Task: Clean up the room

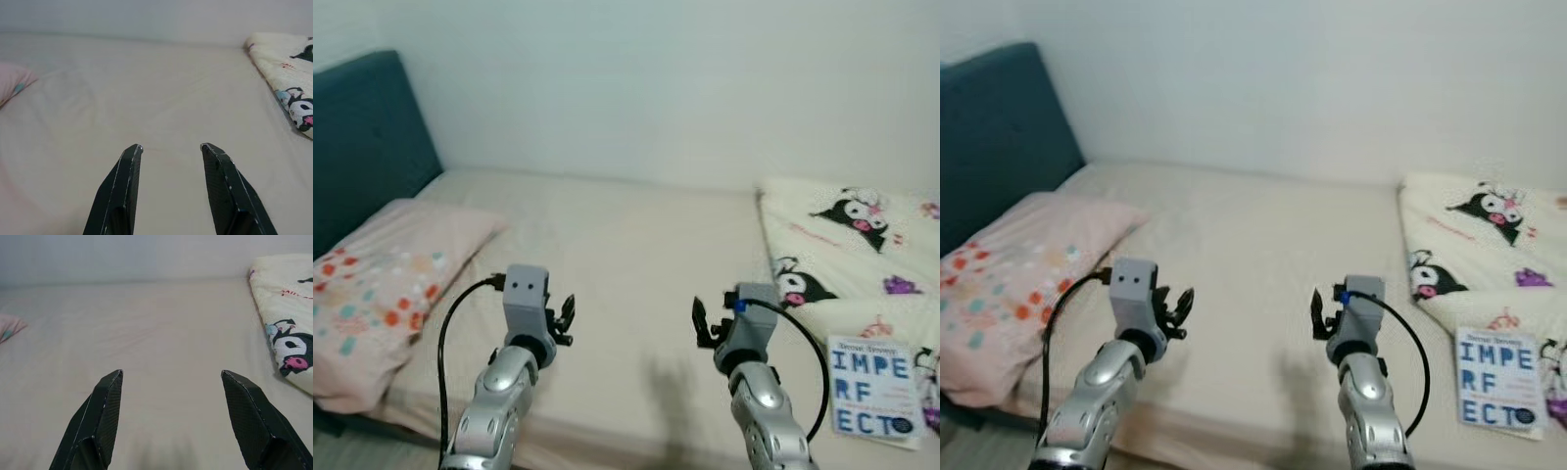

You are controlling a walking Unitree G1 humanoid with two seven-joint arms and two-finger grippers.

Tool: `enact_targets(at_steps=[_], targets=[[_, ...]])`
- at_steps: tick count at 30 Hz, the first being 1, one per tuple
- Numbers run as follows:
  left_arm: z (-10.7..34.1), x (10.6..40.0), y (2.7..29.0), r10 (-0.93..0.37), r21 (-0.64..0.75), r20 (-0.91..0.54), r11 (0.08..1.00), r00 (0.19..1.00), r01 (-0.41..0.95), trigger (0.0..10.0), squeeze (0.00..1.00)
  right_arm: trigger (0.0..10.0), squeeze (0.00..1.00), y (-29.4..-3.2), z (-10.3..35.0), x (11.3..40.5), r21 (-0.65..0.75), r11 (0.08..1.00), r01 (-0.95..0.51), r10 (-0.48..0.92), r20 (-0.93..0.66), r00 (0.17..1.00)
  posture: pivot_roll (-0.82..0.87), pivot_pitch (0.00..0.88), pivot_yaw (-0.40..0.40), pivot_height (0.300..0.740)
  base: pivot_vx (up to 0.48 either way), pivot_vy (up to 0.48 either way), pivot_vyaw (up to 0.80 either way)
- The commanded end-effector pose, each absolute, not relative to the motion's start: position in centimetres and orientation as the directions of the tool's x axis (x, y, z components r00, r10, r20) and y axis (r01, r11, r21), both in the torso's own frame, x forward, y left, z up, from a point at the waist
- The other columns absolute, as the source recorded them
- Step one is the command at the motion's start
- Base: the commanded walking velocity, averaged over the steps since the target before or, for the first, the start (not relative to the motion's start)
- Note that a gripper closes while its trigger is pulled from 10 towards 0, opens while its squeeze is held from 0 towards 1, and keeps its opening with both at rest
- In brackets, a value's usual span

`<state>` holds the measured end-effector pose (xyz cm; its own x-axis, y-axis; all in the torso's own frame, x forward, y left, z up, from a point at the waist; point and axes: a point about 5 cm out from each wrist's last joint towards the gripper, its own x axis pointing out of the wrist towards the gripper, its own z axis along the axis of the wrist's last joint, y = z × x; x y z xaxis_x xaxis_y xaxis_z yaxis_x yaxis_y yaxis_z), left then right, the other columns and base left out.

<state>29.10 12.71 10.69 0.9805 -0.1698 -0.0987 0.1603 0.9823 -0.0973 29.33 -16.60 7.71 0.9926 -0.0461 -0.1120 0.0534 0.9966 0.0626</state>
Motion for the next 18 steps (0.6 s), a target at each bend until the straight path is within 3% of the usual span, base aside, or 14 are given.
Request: enact_targets(at_steps=[1, 18], targets=[[10.31, 28.92, 12.76, -0.172, -0.099, -0.119, 0.982, 0.978, 0.160, 10.0, 0.00, 10.0, 0.00, -16.66, 7.63, 29.21, 0.062, 0.996, 0.062, -0.054, -0.119, 0.991, -0.01, 0.000, 0.026, 0.740, 0.000, -0.480, 0.00], [10.33, 29.08, 12.23, -0.193, -0.106, -0.116, 0.978, 0.974, 0.181, 10.0, 0.00, 10.0, 0.00, -16.86, 7.77, 28.99, 0.051, 0.997, 0.050, -0.043, -0.117, 0.992, -0.02, 0.000, 0.026, 0.740, 0.000, -0.480, 0.00]])
